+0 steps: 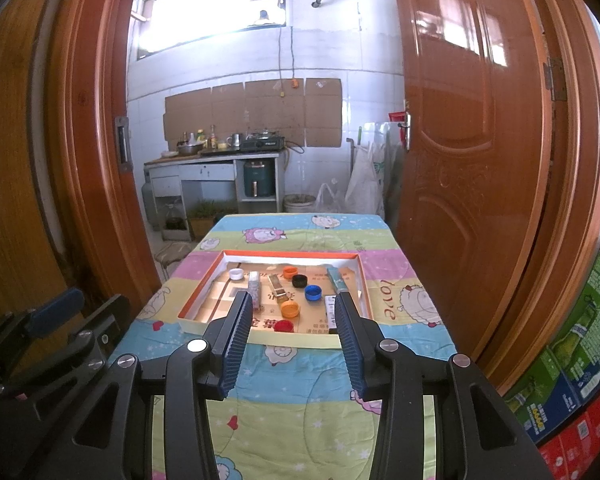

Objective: Organize rigid objects

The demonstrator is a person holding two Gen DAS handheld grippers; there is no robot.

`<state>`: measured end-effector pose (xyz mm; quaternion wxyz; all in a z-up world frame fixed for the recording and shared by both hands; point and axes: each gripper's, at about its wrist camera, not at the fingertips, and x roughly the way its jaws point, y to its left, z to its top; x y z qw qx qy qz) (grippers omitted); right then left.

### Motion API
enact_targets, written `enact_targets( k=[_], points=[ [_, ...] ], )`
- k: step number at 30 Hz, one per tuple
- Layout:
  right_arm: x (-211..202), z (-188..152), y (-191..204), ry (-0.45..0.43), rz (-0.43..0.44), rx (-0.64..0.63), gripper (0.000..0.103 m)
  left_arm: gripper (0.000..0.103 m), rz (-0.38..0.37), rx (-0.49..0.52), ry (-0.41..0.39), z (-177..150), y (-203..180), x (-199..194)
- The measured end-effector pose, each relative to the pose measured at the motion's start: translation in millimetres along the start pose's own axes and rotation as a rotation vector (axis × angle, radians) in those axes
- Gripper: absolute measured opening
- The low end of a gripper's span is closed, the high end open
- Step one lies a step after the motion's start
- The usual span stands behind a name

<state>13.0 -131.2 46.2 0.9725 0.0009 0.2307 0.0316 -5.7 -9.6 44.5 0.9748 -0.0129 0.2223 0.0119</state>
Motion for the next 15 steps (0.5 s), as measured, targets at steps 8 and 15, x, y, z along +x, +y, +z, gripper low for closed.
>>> enact_targets(
  k=[8,15],
  points=[
    [-0.1,0.0,0.7,-0.001,-0.001,-0.001,0.044,0.047,-0.001,0.000,0.001,-2.1,1.0,-0.5],
    [-0.1,-0.1,-0.3,-0.001,-0.001,-0.001,0.044,0.047,-0.004,0.001,-0.007,-5.5,0.5,-2.5]
  ],
)
